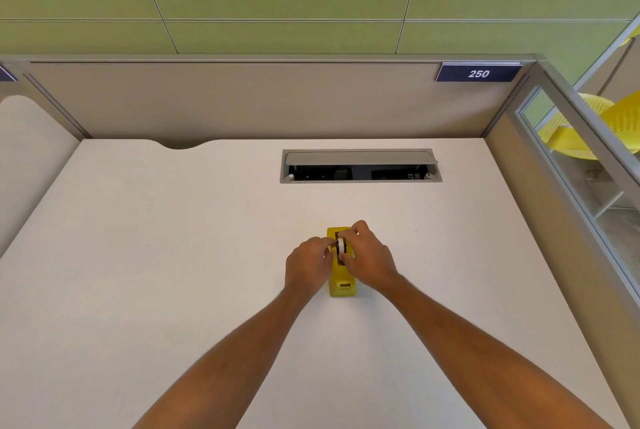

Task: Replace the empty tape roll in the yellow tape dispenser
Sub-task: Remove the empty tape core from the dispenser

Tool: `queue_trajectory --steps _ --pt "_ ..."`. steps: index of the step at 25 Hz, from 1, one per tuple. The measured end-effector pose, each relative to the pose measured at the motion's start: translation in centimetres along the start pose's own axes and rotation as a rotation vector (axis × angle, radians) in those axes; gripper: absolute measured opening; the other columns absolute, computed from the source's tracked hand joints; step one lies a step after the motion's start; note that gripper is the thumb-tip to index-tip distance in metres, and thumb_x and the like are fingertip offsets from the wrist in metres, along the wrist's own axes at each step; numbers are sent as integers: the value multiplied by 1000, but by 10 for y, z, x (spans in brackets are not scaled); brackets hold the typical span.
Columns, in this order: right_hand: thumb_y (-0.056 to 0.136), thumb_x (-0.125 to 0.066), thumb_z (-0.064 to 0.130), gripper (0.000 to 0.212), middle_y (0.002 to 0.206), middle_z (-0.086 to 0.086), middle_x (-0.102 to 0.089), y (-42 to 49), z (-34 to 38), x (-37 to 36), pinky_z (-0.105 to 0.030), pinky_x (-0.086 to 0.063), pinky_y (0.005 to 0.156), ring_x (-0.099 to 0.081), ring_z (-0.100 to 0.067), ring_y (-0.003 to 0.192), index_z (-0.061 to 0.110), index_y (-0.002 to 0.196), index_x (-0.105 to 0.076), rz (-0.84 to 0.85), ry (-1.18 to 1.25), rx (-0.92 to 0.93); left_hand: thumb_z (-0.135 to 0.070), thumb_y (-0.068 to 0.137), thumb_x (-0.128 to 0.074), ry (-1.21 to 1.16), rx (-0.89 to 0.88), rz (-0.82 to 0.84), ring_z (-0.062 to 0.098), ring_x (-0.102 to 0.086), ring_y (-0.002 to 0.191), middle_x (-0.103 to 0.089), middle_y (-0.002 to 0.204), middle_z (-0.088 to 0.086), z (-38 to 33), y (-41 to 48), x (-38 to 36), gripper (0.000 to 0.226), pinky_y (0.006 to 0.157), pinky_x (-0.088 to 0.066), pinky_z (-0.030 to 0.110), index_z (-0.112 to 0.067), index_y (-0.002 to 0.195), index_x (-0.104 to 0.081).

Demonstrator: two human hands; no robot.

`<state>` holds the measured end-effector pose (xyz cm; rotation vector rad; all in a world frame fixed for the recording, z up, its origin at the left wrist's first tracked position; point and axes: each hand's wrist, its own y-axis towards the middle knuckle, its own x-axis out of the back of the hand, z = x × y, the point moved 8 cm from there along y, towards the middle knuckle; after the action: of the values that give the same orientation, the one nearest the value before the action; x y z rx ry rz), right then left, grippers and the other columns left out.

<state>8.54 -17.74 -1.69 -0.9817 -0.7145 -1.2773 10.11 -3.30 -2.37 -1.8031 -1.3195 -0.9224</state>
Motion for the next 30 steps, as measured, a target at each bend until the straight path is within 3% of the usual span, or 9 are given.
queue_trajectory --steps 16,21,23,25,28,30 --pt "98 -74 15 33 129 2 -52 4 10 9 -38 -58 81 -60 -18 108 19 128 -63 -9 29 33 -23 102 -56 -147 53 -13 22 -71 95 -79 110 -4 -4 -4 9 29 79 -60 40 -28 121 -77" --pt "99 -75 19 30 127 2 -55 4 15 17 -37 -57 82 -60 -18 108 20 128 -65 -36 70 50 -19 102 -59 -295 86 -60 22 -74 99 -81 117 -1 -3 -6 10 31 85 -61 40 -23 126 -79" --pt "99 -74 17 31 128 1 -55 3 16 18 -38 -58 85 -61 -18 108 19 129 -65 -38 113 45 -17 103 -60 -398 140 -82 23 -75 106 -80 121 1 1 -8 11 31 91 -60 40 -20 128 -78" --pt "98 -73 11 33 128 0 -56 0 17 19 -39 -59 87 -62 -19 108 18 129 -66 -40 163 50 -16 104 -57 -592 244 -90 24 -79 98 -81 118 3 9 -11 8 28 93 -63 45 -18 121 -79" --pt "95 -69 1 37 126 -3 -57 -4 19 21 -41 -59 89 -65 -21 106 15 129 -67 -52 232 75 -14 104 -56 -1012 471 -58 25 -83 85 -82 105 8 20 -22 -2 24 85 -68 42 -20 100 -78" --pt "93 -69 -1 38 122 -3 -57 -9 21 24 -40 -58 89 -66 -21 103 15 127 -68 -69 289 97 -13 105 -59 -1255 552 -13 30 -83 90 -83 103 12 21 -30 -7 18 79 -69 36 -14 105 -78"
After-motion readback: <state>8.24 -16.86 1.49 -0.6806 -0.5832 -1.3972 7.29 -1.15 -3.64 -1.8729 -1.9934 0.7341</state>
